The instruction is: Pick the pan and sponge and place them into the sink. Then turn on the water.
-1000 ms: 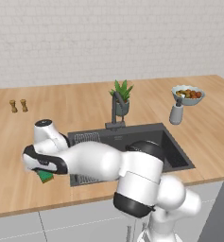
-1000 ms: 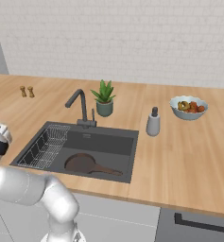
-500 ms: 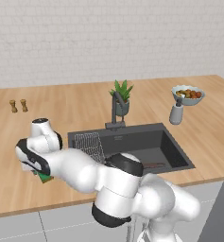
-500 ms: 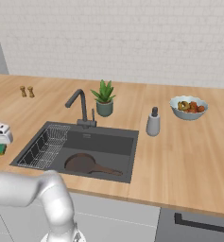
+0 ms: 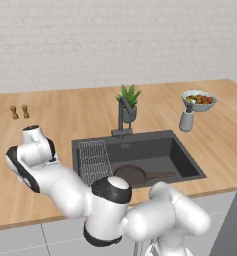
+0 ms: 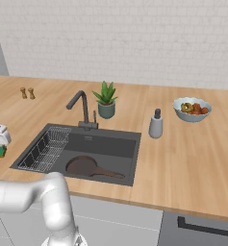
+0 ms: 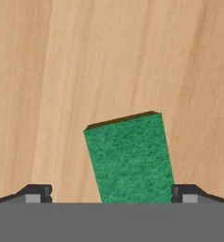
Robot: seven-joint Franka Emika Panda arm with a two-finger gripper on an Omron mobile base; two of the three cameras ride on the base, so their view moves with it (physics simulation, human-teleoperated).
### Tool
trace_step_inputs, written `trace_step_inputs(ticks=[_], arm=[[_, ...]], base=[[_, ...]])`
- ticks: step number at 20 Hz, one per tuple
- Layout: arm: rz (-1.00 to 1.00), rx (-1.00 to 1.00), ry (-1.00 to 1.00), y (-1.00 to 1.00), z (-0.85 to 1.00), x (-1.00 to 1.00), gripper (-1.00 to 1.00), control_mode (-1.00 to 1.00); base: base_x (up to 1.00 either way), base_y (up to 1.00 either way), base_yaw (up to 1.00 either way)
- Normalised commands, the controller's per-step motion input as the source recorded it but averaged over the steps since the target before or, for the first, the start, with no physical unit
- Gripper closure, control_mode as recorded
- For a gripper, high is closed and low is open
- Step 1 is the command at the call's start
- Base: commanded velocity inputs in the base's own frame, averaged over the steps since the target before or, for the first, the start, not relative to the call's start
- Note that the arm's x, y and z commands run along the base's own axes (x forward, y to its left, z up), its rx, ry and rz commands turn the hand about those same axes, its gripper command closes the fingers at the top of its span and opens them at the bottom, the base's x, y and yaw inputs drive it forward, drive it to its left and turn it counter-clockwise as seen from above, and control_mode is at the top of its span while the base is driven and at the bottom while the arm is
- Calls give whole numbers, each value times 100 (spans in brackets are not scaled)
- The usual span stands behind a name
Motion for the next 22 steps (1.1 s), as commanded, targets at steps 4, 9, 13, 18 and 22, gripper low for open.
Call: trace_step_inputs(ticks=[4, 9, 13, 18, 22], arm=[[0, 0, 0, 0, -14, 0, -100, -100], [0, 0, 0, -1, -2, 0, -100, -100], [0, 0, 0, -12, 0, 0, -100, -100], [0, 0, 0, -24, 0, 0, -100, -100], [0, 0, 0, -3, -16, 0, -100, -100]], base=[[0, 0, 0], [0, 0, 0], [0, 0, 0], [0, 0, 0], [0, 0, 0]])
